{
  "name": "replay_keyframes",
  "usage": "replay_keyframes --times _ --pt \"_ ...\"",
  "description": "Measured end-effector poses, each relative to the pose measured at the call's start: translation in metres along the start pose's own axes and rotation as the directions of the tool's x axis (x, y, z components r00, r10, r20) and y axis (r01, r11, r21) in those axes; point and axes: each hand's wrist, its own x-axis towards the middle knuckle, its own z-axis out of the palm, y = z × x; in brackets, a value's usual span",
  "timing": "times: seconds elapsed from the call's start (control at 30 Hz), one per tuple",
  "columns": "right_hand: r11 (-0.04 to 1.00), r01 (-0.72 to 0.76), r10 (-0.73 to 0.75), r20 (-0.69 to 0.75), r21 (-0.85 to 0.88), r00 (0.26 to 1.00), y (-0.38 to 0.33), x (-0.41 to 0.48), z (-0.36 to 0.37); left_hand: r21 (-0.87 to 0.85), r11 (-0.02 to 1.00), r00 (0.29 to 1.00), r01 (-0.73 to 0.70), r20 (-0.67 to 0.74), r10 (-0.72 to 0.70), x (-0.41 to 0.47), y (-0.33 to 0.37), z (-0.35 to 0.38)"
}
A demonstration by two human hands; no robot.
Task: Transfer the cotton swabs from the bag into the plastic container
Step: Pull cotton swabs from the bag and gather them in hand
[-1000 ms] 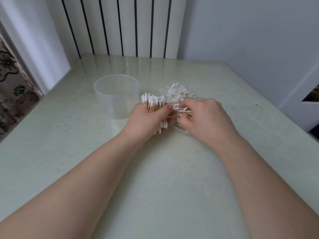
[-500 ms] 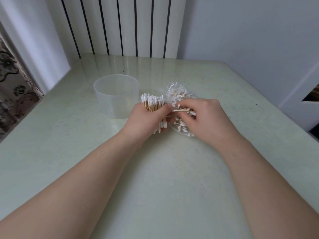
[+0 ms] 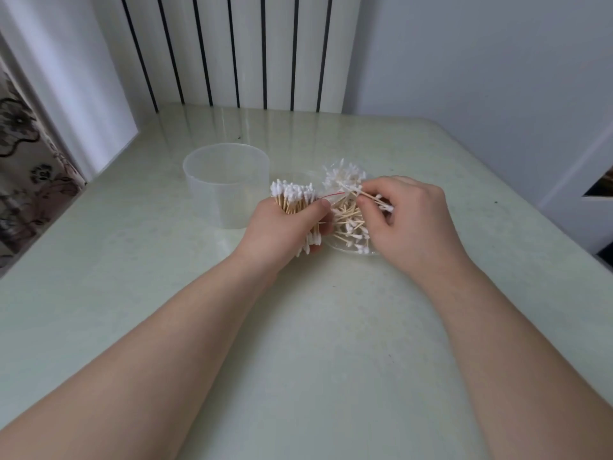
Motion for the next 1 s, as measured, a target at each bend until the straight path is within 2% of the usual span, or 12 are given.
replay_keyframes --times 0.17,0.27,0.4,0.57,0.73,0.8,0.9,1.0 --pt "0.998 -0.046 0.047 -0.031 0.037 0.998 -0.003 0.001 -0.003 0.037 0.998 0.998 -0.057 -0.028 0.058 -0.003 0.001 0.0" --pt "0.991 -0.125 0.12 0.087 0.048 0.989 -0.007 0.0 -0.001 0.048 0.991 0.992 -0.126 -0.002 0.126 -0.004 0.003 0.001" --pt "0.971 -0.231 0.217 0.188 0.059 0.958 -0.007 -0.001 0.002 0.012 0.995 0.992 -0.095 0.086 0.093 -0.006 0.003 0.003" --pt "0.962 -0.239 0.194 0.282 0.133 0.94 -0.01 -0.002 0.001 0.061 0.99 0.981 -0.124 0.155 0.114 -0.007 0.002 0.002" --pt "0.981 -0.194 0.184 0.196 0.032 0.963 -0.003 -0.001 0.003 0.051 0.997 0.991 -0.056 0.122 0.05 -0.004 -0.001 0.001" --pt "0.98 -0.196 0.189 0.146 0.041 0.971 -0.001 0.0 0.002 0.06 0.998 0.994 -0.018 0.111 0.011 -0.002 -0.002 0.001" --pt "0.942 -0.284 0.277 0.06 0.177 0.959 0.0 0.002 -0.003 0.115 0.993 0.995 -0.011 0.1 -0.001 -0.003 -0.002 0.001" --pt "0.861 -0.382 0.382 0.071 0.335 0.922 -0.001 0.005 -0.008 0.127 0.992 0.996 -0.009 0.092 -0.003 -0.006 0.001 0.003"
